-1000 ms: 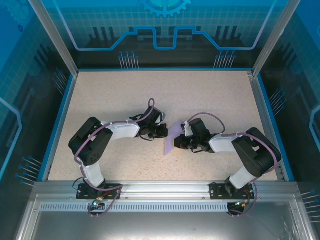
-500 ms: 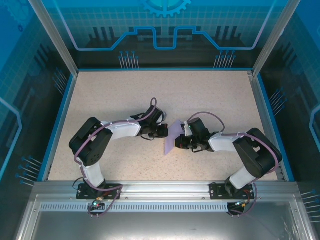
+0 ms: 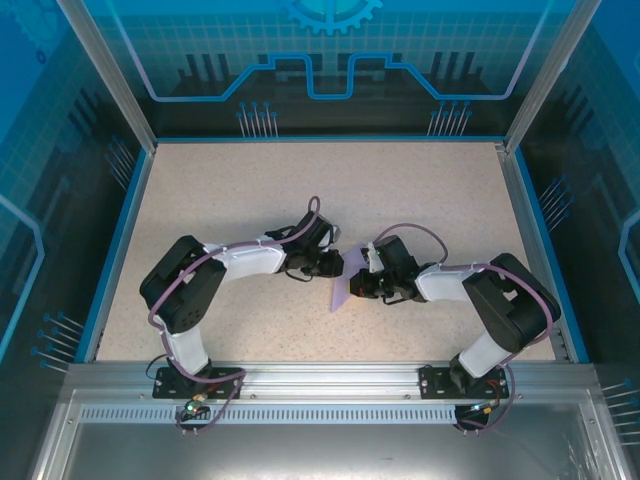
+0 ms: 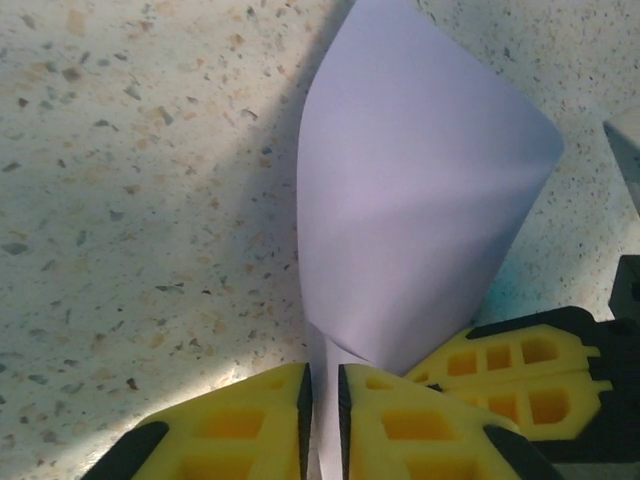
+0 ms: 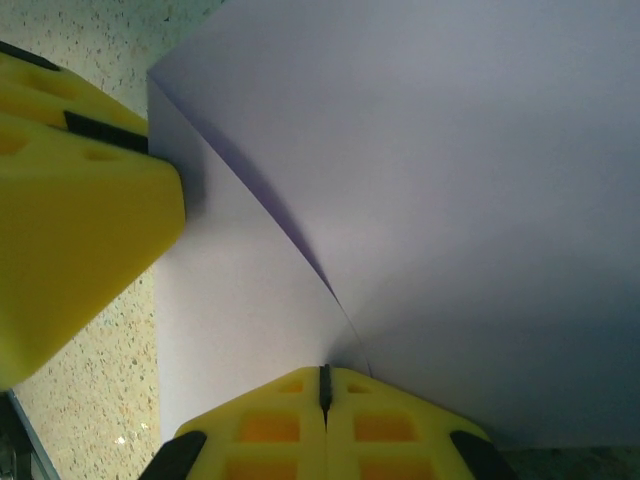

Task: Fold a paper plane with a square sheet of paper (pick it up from the middle)
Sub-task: Fold the wing for the fifth time at the center of the table.

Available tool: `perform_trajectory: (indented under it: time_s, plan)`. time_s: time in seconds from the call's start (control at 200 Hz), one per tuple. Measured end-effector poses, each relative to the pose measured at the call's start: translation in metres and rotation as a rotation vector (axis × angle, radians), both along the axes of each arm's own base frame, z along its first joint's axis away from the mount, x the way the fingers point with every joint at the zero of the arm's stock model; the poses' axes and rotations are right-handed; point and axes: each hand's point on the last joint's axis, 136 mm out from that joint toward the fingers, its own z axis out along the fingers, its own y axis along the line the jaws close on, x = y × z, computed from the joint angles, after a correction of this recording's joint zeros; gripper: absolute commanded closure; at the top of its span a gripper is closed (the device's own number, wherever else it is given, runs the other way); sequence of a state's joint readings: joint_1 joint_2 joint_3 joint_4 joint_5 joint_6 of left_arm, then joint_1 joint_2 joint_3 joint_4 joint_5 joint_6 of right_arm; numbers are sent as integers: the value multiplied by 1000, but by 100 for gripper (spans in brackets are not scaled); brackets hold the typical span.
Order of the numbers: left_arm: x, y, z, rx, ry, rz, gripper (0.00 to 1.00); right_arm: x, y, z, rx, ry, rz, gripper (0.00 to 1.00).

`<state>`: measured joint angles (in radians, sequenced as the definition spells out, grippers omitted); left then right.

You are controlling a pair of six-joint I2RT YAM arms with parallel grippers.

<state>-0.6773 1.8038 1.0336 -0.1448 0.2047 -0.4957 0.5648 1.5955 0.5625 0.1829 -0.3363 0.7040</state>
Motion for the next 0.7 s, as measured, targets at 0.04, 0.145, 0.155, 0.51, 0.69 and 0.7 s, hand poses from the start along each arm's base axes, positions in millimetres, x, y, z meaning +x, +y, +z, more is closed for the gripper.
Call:
perform_trajectory:
  time_s: [0.04, 0.145, 0.155, 0.51, 0.69, 0.7]
  plan:
    - [-2, 0, -1, -7, 5, -3, 78, 0, 0, 0, 0, -1, 1, 100]
    - [-9, 2, -8, -9, 25, -11, 78, 0, 0, 0, -2, -4, 4, 100]
    - [-10, 2, -9, -9, 27, -12, 78, 0, 0, 0, -2, -4, 4, 100]
    - [-29, 3, -4, -33, 30, -36, 81, 0, 0, 0, -1, -3, 4, 100]
    - [-34, 1, -5, -33, 30, -49, 84, 0, 0, 0, -1, -3, 4, 100]
    - [-34, 1, -5, -32, 31, -49, 84, 0, 0, 0, -1, -3, 4, 100]
